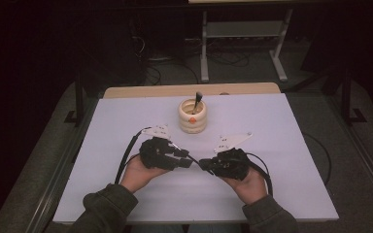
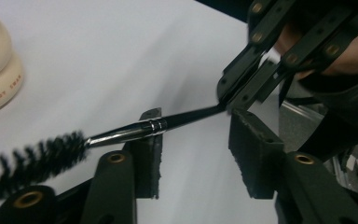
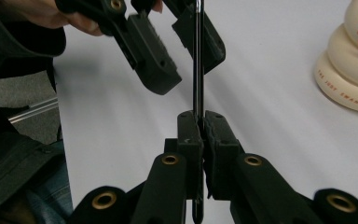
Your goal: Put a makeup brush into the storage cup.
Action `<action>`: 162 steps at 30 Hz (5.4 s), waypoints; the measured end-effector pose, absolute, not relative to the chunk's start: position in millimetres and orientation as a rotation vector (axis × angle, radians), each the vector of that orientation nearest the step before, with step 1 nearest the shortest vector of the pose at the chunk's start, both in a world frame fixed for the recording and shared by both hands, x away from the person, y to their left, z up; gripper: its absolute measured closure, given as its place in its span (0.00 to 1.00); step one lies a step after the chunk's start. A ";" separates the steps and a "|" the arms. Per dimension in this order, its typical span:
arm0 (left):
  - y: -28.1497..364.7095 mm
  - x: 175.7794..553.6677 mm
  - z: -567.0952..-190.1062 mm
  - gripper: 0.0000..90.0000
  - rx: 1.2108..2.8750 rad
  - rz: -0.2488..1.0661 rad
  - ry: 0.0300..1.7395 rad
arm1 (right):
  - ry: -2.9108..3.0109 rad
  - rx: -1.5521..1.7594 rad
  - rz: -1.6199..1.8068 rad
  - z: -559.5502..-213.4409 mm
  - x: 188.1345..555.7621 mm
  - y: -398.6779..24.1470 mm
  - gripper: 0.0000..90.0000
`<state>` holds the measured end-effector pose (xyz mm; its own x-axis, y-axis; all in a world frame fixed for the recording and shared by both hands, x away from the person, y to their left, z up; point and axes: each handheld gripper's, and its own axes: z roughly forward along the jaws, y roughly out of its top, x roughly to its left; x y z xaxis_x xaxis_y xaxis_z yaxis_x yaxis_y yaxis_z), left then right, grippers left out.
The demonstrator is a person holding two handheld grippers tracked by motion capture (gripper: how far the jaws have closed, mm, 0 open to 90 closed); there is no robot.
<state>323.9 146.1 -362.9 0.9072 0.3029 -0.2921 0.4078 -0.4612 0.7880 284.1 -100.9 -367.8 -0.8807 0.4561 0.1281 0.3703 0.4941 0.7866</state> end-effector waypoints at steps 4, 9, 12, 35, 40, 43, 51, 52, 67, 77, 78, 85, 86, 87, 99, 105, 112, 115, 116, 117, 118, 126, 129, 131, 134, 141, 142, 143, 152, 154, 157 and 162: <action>148.5 324.6 -362.0 0.68 2.074 -0.154 0.512 | 2.632 0.710 1.345 -371.5 283.2 -96.1 0.95; 149.9 326.0 -361.7 0.77 2.053 -0.181 0.504 | 2.650 0.695 1.330 -373.7 283.2 -92.4 0.95; 150.3 326.3 -361.8 0.83 2.040 -0.201 0.500 | 2.660 0.687 1.314 -376.4 284.3 -90.3 0.95; 153.4 329.3 -360.8 0.95 2.072 -0.135 0.532 | 2.705 0.725 1.331 -390.0 291.0 -96.8 0.77; 157.0 333.8 -361.6 0.95 2.081 -0.124 0.553 | 2.697 0.778 1.340 -391.7 293.2 -106.4 0.69; 158.0 335.6 -361.1 0.95 2.081 -0.116 0.562 | 2.678 0.791 1.343 -392.5 292.6 -112.9 0.66; 160.8 341.1 -357.8 0.95 2.091 -0.089 0.578 | 2.636 0.849 1.363 -392.7 293.4 -127.8 0.58; 161.3 342.0 -357.3 0.95 2.087 -0.089 0.580 | 2.631 0.849 1.365 -392.5 293.3 -128.9 0.57; 164.2 350.6 -350.2 0.95 2.116 -0.071 0.587 | 2.566 0.896 1.352 -393.7 293.1 -151.1 0.43; 167.7 355.8 -342.2 0.95 2.112 -0.054 0.601 | 2.539 0.906 1.320 -395.8 292.1 -163.0 0.40; 167.9 356.6 -341.2 0.95 2.115 -0.051 0.598 | 2.536 0.905 1.315 -395.7 291.4 -164.4 0.39; 167.0 362.8 -335.3 0.95 2.116 -0.041 0.596 | 2.515 0.934 1.318 -396.5 291.5 -174.4 0.38; 166.9 363.6 -334.9 0.95 2.113 -0.042 0.600 | 2.516 0.940 1.313 -396.5 291.3 -175.6 0.37; 166.8 364.3 -334.3 0.95 2.114 -0.044 0.602 | 2.513 0.947 1.315 -396.6 291.4 -176.4 0.37; 165.2 375.5 -323.9 0.95 2.110 -0.041 0.610 | 2.474 0.997 1.305 -396.9 288.8 -191.2 0.33; 162.3 383.5 -315.1 0.95 2.108 -0.036 0.619 | 2.454 1.016 1.314 -397.4 289.8 -197.4 0.33; 160.2 396.0 -306.3 0.95 2.117 -0.023 0.625 | 2.443 1.024 1.314 -396.2 289.5 -200.3 0.32; 159.7 401.3 -302.3 0.95 2.112 -0.024 0.635 | 2.445 1.014 1.309 -396.6 289.8 -200.0 0.32; 160.0 403.5 -300.8 0.95 2.117 -0.020 0.635 | 2.445 1.014 1.311 -396.6 289.8 -200.0 0.32; 160.0 405.5 -299.4 0.95 2.116 -0.018 0.640 | 2.445 1.014 1.312 -396.5 289.8 -200.0 0.32; 160.2 407.5 -297.7 0.95 2.117 -0.015 0.645 | 2.444 1.012 1.312 -396.4 289.9 -200.1 0.32; 157.8 422.4 -287.6 0.95 2.109 -0.008 0.669 | 2.440 1.032 1.323 -395.9 290.8 -201.7 0.31; 156.0 428.1 -284.7 0.95 2.119 0.003 0.673 | 2.442 1.029 1.317 -395.8 290.7 -201.9 0.31; 155.2 432.1 -283.2 0.95 2.118 0.003 0.688 | 2.440 1.026 1.319 -395.8 290.7 -202.2 0.31; 154.2 437.8 -279.1 0.95 2.122 0.010 0.697 | 2.443 1.034 1.325 -396.1 290.6 -202.0 0.31; 149.3 450.6 -269.6 0.95 2.120 0.034 0.720 | 2.436 1.032 1.333 -396.0 291.2 -202.7 0.31; 148.8 452.8 -268.9 0.95 2.121 0.037 0.723 | 2.435 1.033 1.336 -395.9 291.1 -203.0 0.31; 148.6 454.8 -268.4 0.95 2.122 0.036 0.726 | 2.436 1.030 1.334 -396.0 291.3 -203.5 0.31; 147.6 471.6 -266.9 0.95 2.120 0.057 0.782 | 2.439 1.043 1.339 -395.8 291.6 -203.7 0.31; 147.5 475.1 -266.6 0.95 2.112 0.057 0.793 | 2.441 1.043 1.338 -395.9 291.5 -203.5 0.31; 146.5 479.2 -265.9 0.95 2.116 0.062 0.798 | 2.442 1.048 1.338 -395.9 291.5 -203.4 0.31; 143.7 484.6 -263.4 0.95 2.122 0.070 0.804 | 2.436 1.047 1.342 -396.0 292.1 -204.4 0.30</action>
